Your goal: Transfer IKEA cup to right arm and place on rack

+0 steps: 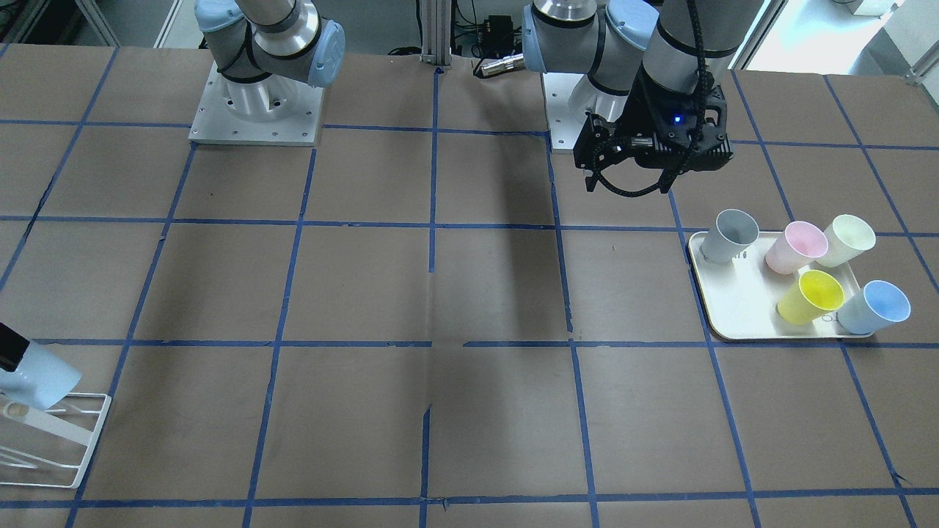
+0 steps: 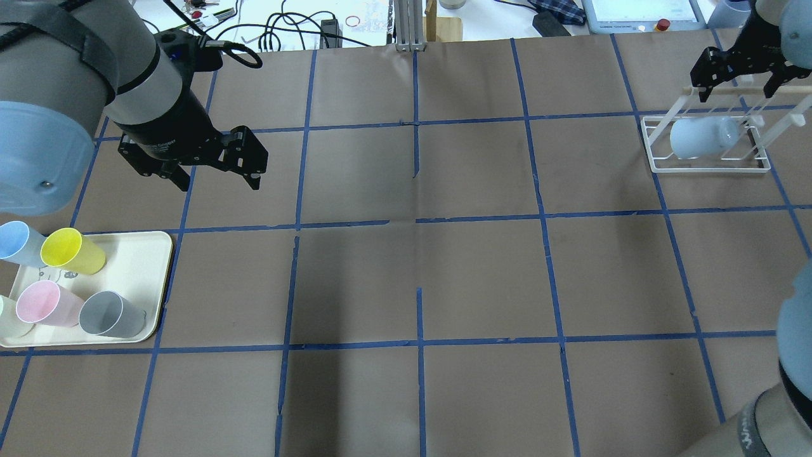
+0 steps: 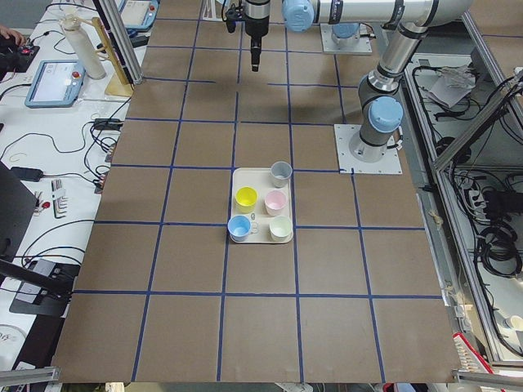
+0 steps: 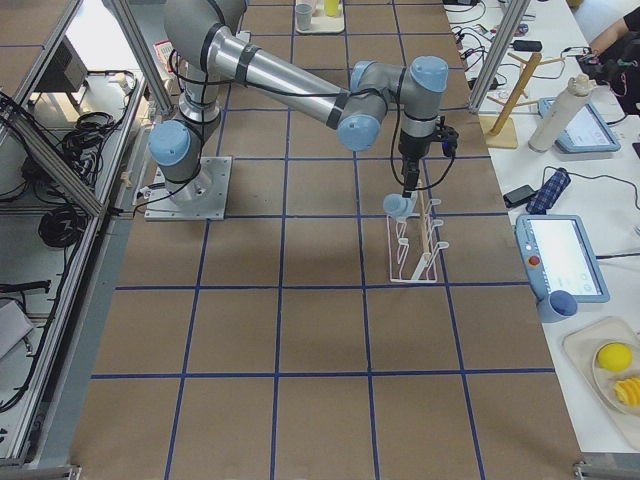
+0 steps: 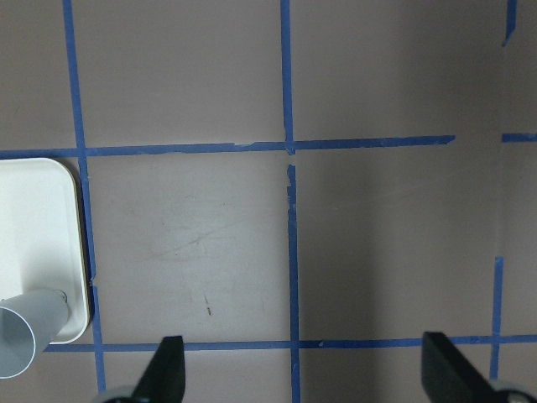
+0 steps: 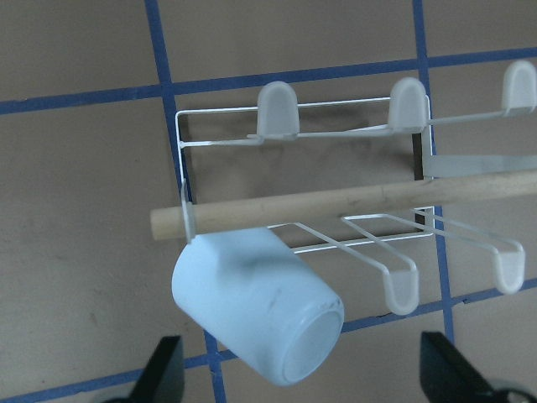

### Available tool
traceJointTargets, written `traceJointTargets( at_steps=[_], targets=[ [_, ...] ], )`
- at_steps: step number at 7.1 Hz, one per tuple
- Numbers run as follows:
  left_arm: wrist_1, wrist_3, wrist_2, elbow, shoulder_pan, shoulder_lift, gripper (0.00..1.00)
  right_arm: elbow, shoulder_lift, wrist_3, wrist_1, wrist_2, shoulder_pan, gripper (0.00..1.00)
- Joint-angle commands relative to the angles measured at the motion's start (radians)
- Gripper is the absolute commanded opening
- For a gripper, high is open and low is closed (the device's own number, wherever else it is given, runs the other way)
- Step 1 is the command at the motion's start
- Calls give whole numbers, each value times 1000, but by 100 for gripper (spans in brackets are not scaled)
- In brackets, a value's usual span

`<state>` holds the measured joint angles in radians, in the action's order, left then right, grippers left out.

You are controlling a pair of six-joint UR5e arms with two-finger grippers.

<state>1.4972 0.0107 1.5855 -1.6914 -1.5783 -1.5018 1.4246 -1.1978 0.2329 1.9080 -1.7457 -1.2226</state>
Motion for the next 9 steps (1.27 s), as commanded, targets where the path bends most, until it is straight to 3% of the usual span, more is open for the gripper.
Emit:
traceJointTargets(
  at_steps=[1,3,5,7,9],
  targets=[
    [0,0,-1,-1,1,2,100,0,-87,-70,-108,-1,-62,100],
    [-2,0,-1,-1,1,3,100,0,-187,-203,-274,0,-191,100],
    [-2,-2,-1,-1,1,3,100,4,-250,-279,-369,32,-317,100],
    [-2,-2,-2,5,4,2,100,13,-293,-381,-484,147,-333,100],
    [2,-2,-10,6,35,3,100,30,-312,-383,-478,152,-337,100]
  ],
)
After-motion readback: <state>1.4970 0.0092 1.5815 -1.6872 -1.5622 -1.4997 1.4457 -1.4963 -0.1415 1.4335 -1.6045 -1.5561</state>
